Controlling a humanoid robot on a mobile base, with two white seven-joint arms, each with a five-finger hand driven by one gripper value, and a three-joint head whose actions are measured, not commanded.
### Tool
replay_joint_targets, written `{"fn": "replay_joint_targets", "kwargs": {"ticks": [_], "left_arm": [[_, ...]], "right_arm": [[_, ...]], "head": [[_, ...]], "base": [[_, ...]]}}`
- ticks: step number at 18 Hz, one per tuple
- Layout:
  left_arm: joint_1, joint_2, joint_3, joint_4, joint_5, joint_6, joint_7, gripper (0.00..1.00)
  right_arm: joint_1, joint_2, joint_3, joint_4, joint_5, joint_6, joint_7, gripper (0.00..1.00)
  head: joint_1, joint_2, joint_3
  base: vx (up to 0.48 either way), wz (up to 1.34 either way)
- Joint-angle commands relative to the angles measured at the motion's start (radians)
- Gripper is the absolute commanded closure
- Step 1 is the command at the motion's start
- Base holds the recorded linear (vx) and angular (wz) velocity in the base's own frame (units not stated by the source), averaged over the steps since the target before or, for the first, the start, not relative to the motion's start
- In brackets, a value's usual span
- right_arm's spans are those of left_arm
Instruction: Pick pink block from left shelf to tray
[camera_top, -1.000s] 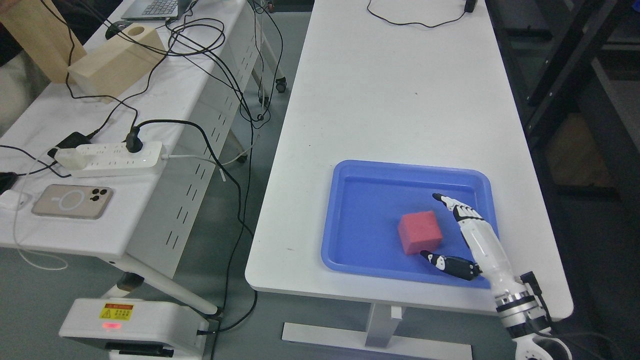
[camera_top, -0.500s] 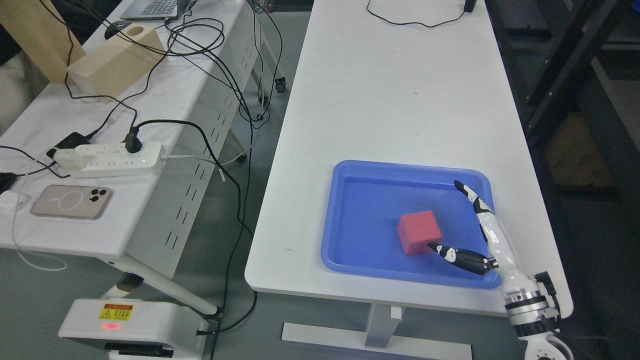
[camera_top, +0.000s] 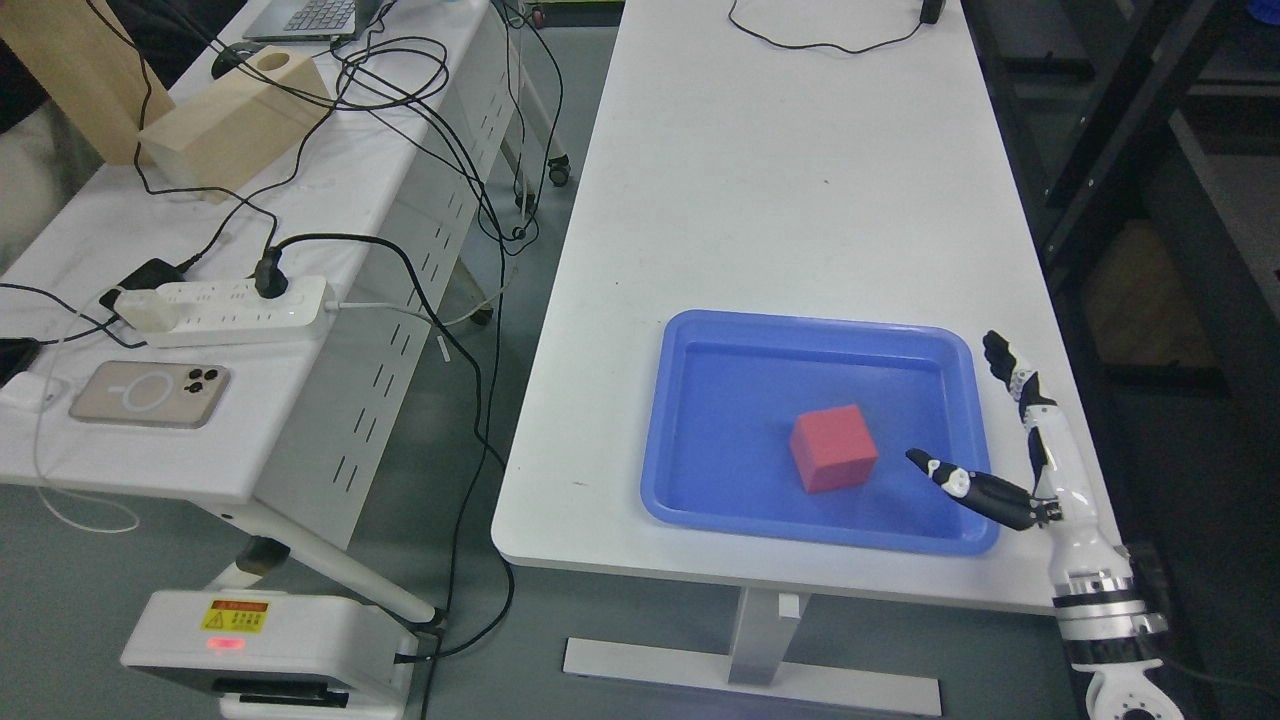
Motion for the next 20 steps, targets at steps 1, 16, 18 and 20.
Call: {"fn": "replay_joint_targets", "kwargs": {"ticks": [1, 16, 18, 20], "left_arm": [[-0.029, 0.017, 0.000, -0.017, 0.000, 0.000, 0.000, 0.00], [-0.029, 0.017, 0.000, -0.017, 0.000, 0.000, 0.000, 0.00], [-0.029, 0.017, 0.000, -0.017, 0.000, 0.000, 0.000, 0.00], [-0.029, 0.017, 0.000, -0.017, 0.000, 0.000, 0.000, 0.00]], "right_arm": [[-0.002, 0.008, -0.072, -0.004, -0.341, 0.138, 0.008, 0.01], [-0.025, 0.010, -0.094, -0.003, -0.340, 0.224, 0.113, 0.01], [-0.020, 0.011, -0.080, -0.003, -0.340, 0.248, 0.171, 0.01], [-0.020, 0.013, -0.080, -0.003, -0.340, 0.251, 0.180, 0.01]], "head": [[0.0000, 0.000, 0.000], [0.0000, 0.000, 0.000], [0.0000, 0.000, 0.000], [0.0000, 0.000, 0.000]], "base": [[-0.096, 0.00], [-0.189, 0.00], [-0.147, -0.03], [-0.094, -0.09]]}}
